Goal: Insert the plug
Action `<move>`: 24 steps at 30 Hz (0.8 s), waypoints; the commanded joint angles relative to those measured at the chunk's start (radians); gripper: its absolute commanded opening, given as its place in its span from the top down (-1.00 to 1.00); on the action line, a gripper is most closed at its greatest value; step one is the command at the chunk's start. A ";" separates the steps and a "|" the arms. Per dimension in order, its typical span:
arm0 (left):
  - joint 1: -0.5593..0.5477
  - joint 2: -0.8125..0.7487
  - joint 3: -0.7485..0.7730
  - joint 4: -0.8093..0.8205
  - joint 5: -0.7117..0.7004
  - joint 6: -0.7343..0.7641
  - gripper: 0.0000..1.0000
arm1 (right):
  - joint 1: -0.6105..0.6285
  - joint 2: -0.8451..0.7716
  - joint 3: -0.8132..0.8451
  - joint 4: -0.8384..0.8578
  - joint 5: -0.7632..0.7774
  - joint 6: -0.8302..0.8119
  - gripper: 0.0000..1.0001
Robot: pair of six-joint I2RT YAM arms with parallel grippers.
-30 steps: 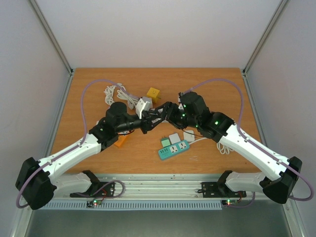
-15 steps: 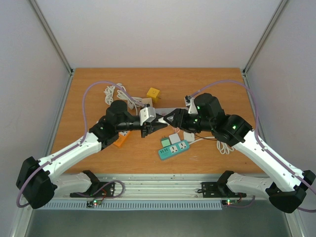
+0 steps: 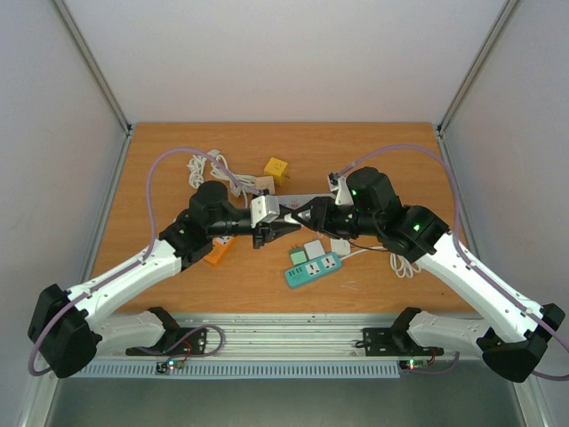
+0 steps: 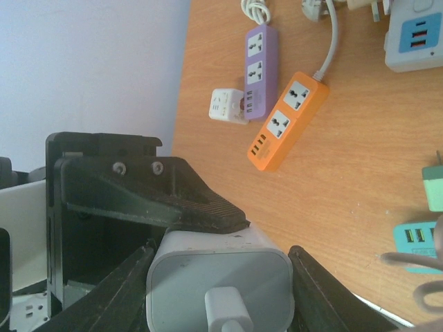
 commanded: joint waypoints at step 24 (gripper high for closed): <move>0.002 -0.312 0.189 -0.631 -0.856 -0.469 -0.99 | -0.283 0.456 0.230 -0.059 0.296 -0.594 0.18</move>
